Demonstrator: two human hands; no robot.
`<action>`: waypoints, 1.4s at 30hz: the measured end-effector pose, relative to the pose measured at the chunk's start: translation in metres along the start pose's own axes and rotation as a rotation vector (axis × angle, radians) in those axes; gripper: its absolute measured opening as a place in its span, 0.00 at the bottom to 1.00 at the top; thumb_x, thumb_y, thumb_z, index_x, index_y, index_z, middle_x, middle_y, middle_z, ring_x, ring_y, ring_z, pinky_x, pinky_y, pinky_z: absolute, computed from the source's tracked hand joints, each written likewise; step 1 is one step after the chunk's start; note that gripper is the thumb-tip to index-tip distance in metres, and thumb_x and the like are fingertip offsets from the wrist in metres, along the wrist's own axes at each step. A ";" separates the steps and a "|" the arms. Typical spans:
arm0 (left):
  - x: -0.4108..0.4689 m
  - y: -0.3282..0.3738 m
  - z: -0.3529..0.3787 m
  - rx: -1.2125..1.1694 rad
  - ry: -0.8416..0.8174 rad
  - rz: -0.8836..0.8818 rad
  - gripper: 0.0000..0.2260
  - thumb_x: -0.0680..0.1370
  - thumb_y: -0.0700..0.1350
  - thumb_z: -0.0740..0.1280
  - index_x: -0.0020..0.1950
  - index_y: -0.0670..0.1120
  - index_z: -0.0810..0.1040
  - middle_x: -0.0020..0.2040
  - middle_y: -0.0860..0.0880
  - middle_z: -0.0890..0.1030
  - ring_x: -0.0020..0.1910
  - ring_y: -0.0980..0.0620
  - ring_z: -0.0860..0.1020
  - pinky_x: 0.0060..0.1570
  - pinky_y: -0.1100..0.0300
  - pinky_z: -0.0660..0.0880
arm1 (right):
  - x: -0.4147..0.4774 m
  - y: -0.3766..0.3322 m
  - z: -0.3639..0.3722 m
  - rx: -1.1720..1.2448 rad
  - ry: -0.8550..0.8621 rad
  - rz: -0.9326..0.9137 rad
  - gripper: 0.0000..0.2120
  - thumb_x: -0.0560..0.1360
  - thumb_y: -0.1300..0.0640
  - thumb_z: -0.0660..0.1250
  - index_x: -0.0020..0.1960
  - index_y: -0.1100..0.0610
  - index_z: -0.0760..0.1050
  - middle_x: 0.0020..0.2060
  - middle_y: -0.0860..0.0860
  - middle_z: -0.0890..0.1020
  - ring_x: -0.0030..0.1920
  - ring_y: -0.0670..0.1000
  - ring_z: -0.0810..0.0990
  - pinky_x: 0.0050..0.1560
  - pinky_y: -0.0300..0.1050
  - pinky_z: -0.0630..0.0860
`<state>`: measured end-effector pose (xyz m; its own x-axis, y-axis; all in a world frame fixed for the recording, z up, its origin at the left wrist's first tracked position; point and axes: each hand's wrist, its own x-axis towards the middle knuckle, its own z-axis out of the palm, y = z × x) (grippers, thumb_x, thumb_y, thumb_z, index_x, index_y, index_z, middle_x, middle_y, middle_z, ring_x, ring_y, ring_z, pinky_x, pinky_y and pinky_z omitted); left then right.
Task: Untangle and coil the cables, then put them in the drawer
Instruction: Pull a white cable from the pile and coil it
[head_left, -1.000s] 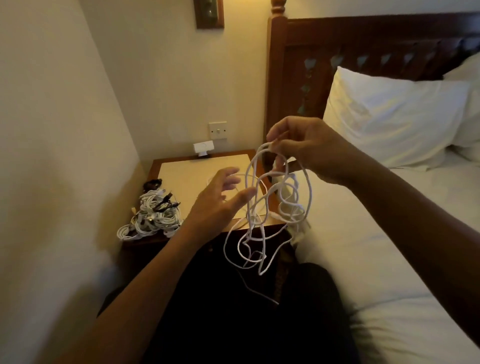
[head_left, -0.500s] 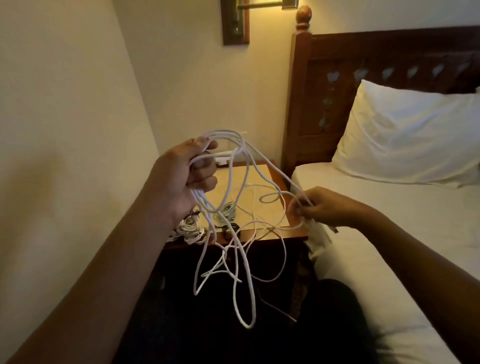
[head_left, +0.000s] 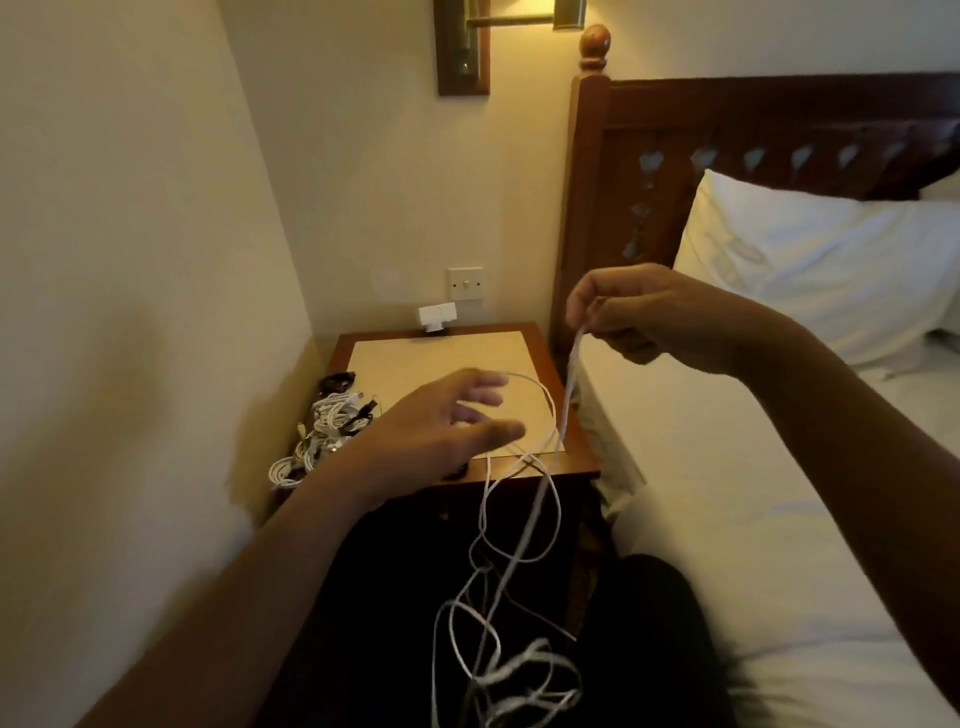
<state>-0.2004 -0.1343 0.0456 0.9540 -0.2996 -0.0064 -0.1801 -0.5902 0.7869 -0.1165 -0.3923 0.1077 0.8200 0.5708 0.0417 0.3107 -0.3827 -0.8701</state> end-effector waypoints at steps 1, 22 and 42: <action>0.006 0.006 0.001 -0.009 0.026 0.037 0.27 0.76 0.63 0.67 0.74 0.58 0.70 0.62 0.58 0.79 0.55 0.61 0.80 0.52 0.60 0.77 | 0.002 -0.012 0.008 -0.023 -0.019 -0.052 0.10 0.84 0.65 0.58 0.52 0.59 0.78 0.31 0.49 0.70 0.29 0.46 0.64 0.28 0.38 0.61; -0.002 -0.036 -0.020 -0.112 0.081 -0.059 0.18 0.87 0.51 0.56 0.50 0.53 0.86 0.50 0.49 0.83 0.49 0.47 0.81 0.54 0.52 0.79 | 0.013 0.026 0.113 0.119 0.082 -0.142 0.12 0.86 0.54 0.60 0.55 0.53 0.82 0.31 0.42 0.74 0.31 0.44 0.70 0.32 0.40 0.69; -0.036 -0.071 -0.097 -0.760 0.353 0.016 0.11 0.80 0.45 0.63 0.49 0.41 0.83 0.27 0.54 0.57 0.23 0.58 0.55 0.23 0.66 0.56 | 0.027 0.123 0.044 -0.270 0.171 -0.007 0.11 0.82 0.50 0.66 0.44 0.49 0.83 0.35 0.41 0.83 0.37 0.41 0.78 0.41 0.46 0.72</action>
<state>-0.1986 -0.0092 0.0496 0.9944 0.0232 0.1027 -0.1047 0.1159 0.9877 -0.0776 -0.3922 -0.0196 0.8792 0.4526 0.1491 0.4142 -0.5714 -0.7085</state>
